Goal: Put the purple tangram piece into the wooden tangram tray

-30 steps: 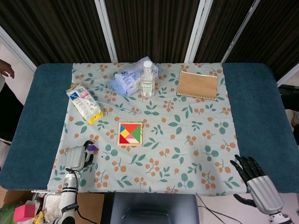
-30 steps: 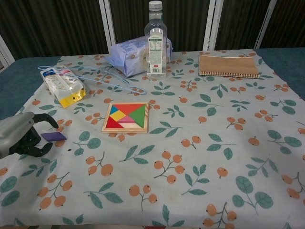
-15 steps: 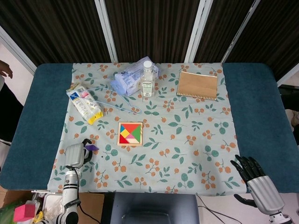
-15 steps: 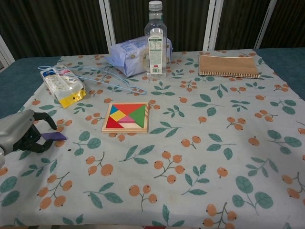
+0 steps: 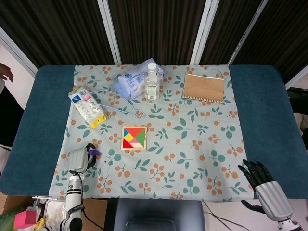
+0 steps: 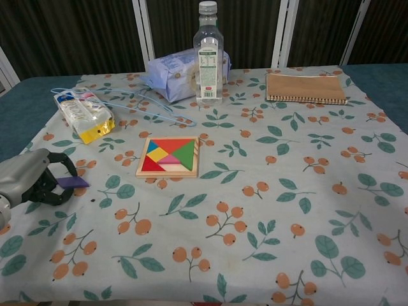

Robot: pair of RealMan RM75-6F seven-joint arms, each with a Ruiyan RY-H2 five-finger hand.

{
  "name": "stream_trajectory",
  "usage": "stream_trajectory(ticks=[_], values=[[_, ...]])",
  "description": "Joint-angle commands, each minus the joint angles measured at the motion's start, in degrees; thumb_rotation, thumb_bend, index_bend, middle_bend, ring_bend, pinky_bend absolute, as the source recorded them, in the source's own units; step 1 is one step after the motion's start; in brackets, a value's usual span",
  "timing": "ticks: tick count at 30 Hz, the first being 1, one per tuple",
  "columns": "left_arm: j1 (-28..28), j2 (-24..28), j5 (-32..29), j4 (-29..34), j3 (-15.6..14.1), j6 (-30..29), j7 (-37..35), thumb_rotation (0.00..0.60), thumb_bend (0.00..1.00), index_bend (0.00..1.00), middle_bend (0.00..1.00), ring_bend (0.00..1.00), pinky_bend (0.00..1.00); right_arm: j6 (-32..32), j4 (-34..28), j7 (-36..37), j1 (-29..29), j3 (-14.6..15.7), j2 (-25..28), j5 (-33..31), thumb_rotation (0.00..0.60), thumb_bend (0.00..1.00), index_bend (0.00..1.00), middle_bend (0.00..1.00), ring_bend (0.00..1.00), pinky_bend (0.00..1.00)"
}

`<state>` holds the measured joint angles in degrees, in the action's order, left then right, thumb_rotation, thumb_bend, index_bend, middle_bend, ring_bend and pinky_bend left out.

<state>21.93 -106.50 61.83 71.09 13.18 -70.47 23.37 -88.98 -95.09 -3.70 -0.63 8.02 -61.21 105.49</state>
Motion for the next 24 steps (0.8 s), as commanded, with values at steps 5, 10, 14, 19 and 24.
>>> stream_trajectory(ticks=[5,10,14,19,24], values=[[0.04,-0.05,-0.05,-0.07,-0.1,-0.26,-0.4,0.6,0.37,0.5,1.0,1.0,1.0,0.13,0.01,-0.27,-0.01,0.02,-0.09,0.05,0.6,0.16,0.0,0.0,0.0,0.0],[0.22,-0.15,-0.12,0.23,0.05,-0.44,-0.49,0.6,0.37,0.53,1.0,1.0,1.0,0.12,-0.07,-0.29,-0.02,-0.02,-0.1,-0.02,0.6,0.16,0.0,0.0,0.0,0.0],[0.55,-0.26,-0.4,2.76,1.15,-1.21,-0.77,0.6,0.37,0.54,1.0,1.0,1.0,0.17,-0.06,-0.3,-0.02,0.03,-0.09,0.04,0.6,0.16,0.0,0.0,0.0,0.0],[2.59,-0.51,-1.4,6.67,3.3,-1.41,2.14,0.6,0.37,0.54,1.0,1.0,1.0,0.21,-0.13,0.04,0.03,0.1,0.02,0.08,0.6,0.16,0.0,0.0,0.0,0.0],[6.7,-2.54,-2.94,8.93,5.84,-0.71,7.2,0.6,0.37,0.54,1.0,1.0,1.0,-0.09,-0.01,0.96,0.04,0.14,0.38,0.17,0.6,0.16,0.0,0.0,0.0,0.0]])
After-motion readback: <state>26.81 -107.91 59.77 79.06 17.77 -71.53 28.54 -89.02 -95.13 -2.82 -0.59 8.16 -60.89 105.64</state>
